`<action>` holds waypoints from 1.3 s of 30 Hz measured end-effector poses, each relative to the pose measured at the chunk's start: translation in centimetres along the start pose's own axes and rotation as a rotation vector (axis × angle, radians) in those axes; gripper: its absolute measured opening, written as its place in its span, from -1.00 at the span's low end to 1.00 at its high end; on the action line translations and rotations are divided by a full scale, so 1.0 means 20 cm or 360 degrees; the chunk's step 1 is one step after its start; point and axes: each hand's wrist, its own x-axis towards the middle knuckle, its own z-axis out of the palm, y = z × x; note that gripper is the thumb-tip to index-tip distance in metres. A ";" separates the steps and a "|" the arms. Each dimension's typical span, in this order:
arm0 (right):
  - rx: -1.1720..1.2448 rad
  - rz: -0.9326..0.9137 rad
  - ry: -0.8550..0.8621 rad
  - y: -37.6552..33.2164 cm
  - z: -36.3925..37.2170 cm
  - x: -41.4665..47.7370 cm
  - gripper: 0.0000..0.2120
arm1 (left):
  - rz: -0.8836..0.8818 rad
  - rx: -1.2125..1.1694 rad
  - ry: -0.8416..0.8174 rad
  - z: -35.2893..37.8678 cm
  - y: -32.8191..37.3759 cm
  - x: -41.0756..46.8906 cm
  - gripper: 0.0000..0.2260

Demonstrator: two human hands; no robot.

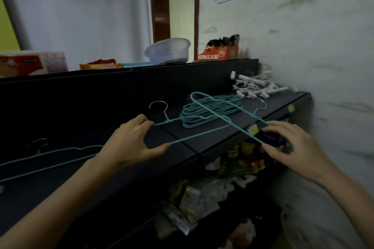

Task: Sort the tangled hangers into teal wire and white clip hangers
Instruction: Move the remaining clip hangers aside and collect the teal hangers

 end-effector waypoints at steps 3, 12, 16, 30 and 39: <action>-0.0048 0.0008 -0.0035 0.19 -0.05 0.02 -0.62 | -0.0017 0.0000 0.0010 0.10 0.14 0.11 0.07; 0.0005 0.0006 -0.0073 0.53 -0.09 0.18 -0.47 | -0.0019 0.0041 0.0044 0.25 0.35 0.42 -0.01; 0.0014 -0.0013 -0.0099 0.66 -0.09 0.33 -0.43 | -0.0040 0.0032 0.0068 0.31 0.38 0.61 -0.17; 0.0108 -0.0227 -0.0115 0.92 0.10 1.04 -0.67 | -0.0200 0.0161 -0.0027 0.62 0.20 1.27 -0.22; 0.0316 -0.0401 -0.0315 0.96 0.31 1.32 -0.65 | -0.0296 0.0022 -0.0270 0.72 0.14 1.30 -0.29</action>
